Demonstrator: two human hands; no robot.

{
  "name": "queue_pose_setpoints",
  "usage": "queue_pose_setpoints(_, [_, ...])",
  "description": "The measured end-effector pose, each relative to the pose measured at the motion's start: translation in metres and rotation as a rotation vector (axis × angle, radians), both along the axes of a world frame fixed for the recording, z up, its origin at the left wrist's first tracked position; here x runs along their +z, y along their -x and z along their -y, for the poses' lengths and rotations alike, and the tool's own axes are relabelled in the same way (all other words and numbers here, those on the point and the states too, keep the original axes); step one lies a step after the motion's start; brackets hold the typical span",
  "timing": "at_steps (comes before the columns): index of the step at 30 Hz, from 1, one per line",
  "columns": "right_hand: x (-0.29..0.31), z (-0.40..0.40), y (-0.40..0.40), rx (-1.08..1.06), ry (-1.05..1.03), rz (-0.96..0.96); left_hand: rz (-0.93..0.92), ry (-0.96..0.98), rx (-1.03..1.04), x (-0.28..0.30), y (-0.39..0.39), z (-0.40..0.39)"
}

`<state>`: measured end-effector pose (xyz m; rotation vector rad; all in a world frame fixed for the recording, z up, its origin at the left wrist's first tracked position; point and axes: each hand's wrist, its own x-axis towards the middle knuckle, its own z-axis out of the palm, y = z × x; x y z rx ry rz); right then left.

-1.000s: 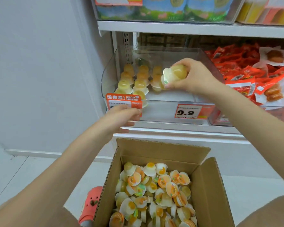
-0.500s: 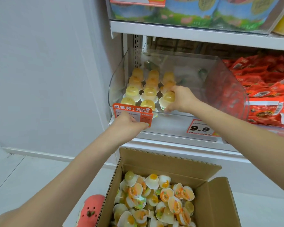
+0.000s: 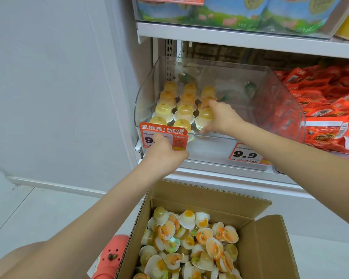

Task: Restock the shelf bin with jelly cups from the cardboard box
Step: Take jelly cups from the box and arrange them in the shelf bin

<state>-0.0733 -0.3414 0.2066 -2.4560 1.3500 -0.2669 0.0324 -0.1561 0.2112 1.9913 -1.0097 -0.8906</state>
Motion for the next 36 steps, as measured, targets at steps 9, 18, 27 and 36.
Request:
queue_pose_setpoints(9, [0.028,-0.036,0.037,0.079,0.189,0.108,0.055,0.017,-0.096,-0.012,0.003,-0.010])
queue_pose_setpoints(18, [-0.091,-0.155,0.116,0.666,0.517,-0.158,0.380,-0.267,-0.425,-0.112,0.033,-0.045])
queue_pose_setpoints(27, [-0.238,-0.202,0.147,0.635,-0.284,-0.569,0.610,-0.626,-0.990,-0.248,0.055,-0.083])
queue_pose_setpoints(36, [-0.297,-0.238,0.127,0.677,-0.497,-0.466,0.896,-0.500,-1.191,-0.291,0.046,-0.087])
